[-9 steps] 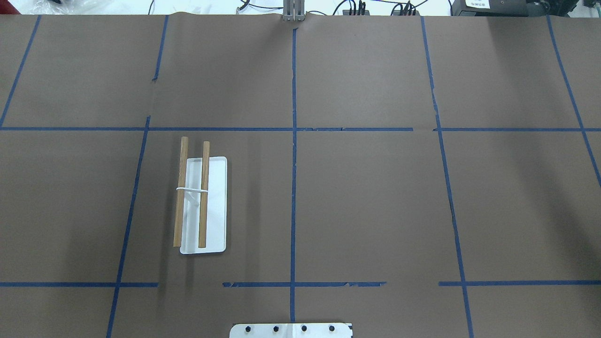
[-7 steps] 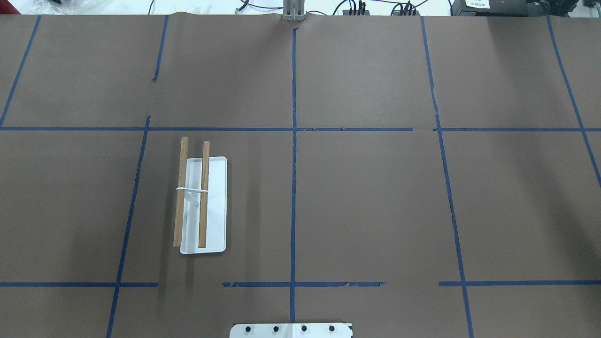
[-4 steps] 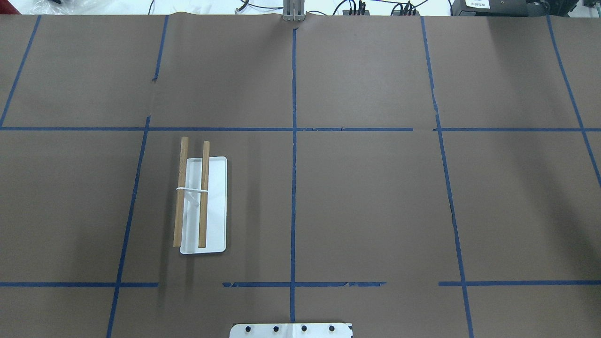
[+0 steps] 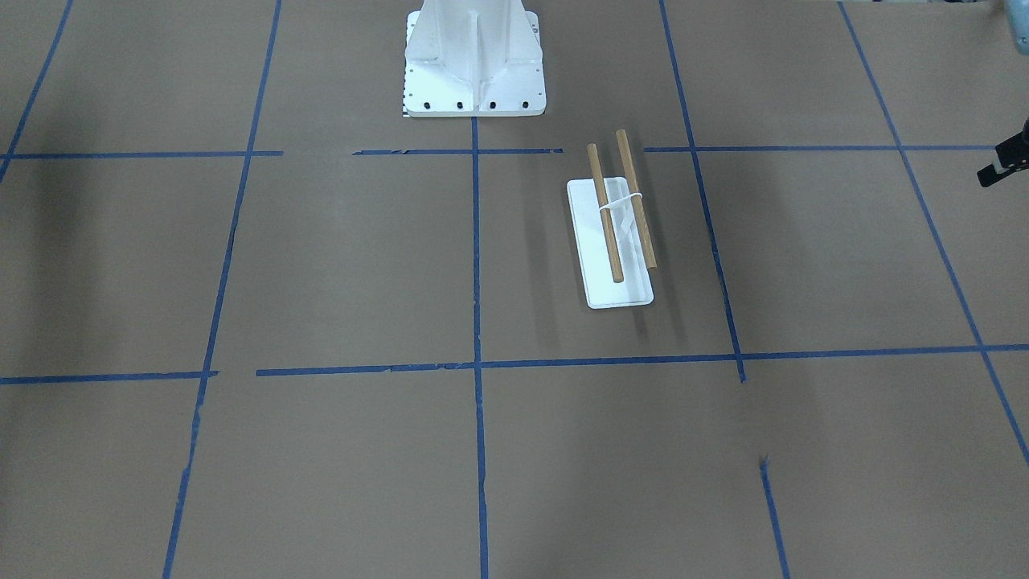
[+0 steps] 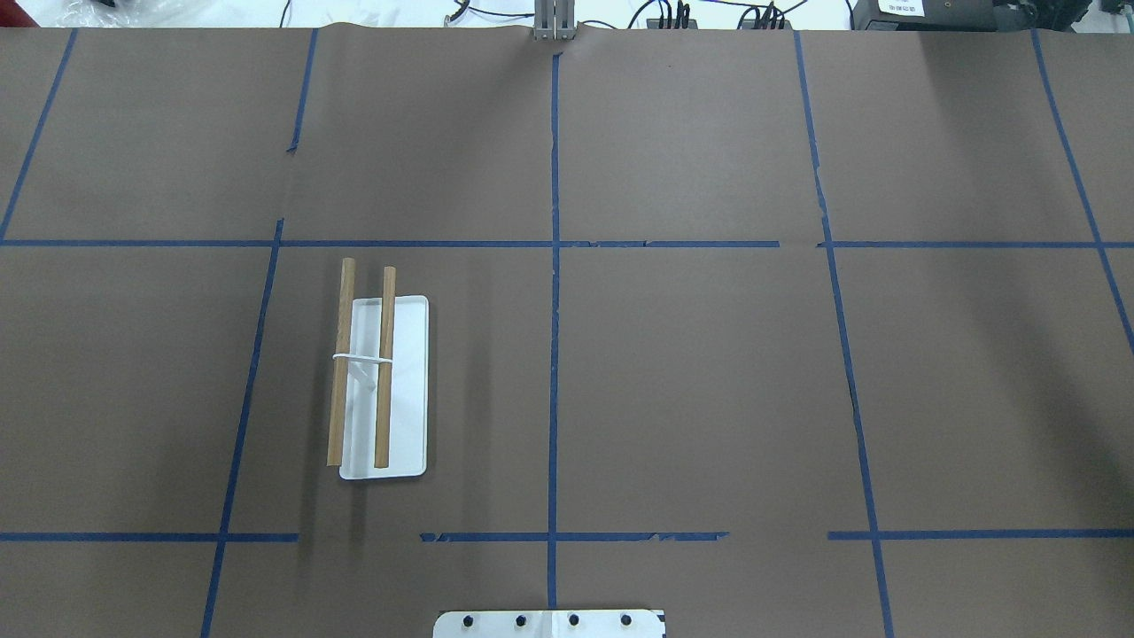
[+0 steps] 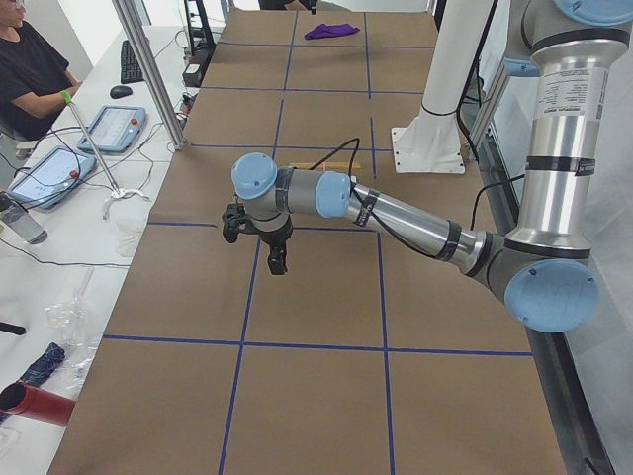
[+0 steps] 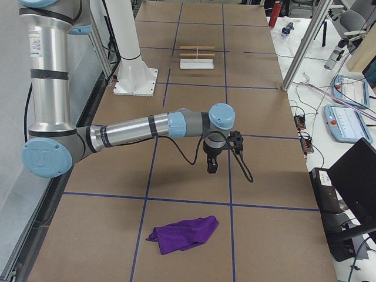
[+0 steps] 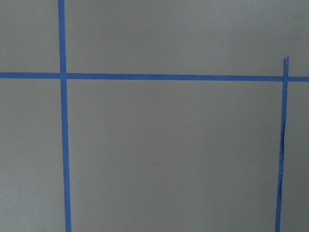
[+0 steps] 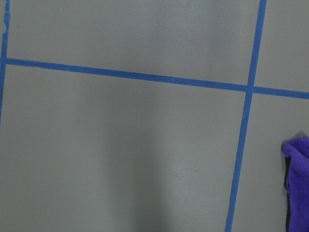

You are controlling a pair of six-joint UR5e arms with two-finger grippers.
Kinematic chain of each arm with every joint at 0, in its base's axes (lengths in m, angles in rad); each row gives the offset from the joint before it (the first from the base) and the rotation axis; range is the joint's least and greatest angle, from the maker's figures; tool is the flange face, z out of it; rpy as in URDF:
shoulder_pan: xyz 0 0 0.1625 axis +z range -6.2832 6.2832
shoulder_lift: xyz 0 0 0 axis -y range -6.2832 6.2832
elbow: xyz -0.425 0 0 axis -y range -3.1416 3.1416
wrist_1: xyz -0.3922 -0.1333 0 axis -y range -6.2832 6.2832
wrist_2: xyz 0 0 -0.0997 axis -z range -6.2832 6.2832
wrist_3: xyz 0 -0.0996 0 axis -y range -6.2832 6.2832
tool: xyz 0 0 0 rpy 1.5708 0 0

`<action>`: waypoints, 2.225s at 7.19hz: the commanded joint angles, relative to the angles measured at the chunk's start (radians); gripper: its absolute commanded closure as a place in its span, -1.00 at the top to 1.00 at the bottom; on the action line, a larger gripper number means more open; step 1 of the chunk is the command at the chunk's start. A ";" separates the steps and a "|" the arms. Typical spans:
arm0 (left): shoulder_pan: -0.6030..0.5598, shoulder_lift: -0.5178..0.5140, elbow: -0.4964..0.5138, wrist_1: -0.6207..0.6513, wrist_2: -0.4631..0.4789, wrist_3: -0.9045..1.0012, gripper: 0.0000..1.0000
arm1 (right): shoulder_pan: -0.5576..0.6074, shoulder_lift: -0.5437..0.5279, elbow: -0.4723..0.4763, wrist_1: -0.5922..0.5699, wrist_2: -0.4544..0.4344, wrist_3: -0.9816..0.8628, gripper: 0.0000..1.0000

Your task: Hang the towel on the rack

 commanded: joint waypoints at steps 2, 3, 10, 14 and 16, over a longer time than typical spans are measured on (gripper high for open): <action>0.000 -0.013 -0.005 -0.006 -0.001 0.000 1.00 | 0.000 0.000 0.003 0.002 0.001 -0.005 1.00; 0.000 -0.023 -0.002 -0.006 -0.001 -0.002 1.00 | 0.000 0.002 0.003 0.003 0.000 -0.010 1.00; -0.001 -0.037 -0.005 -0.006 -0.004 -0.011 1.00 | -0.046 -0.056 0.014 0.005 -0.114 -0.017 1.00; -0.001 -0.036 0.001 -0.006 -0.004 -0.009 1.00 | -0.038 -0.132 -0.288 0.438 -0.126 -0.019 0.99; -0.001 -0.036 0.000 -0.006 -0.006 -0.011 1.00 | -0.035 -0.091 -0.456 0.599 -0.164 -0.019 0.77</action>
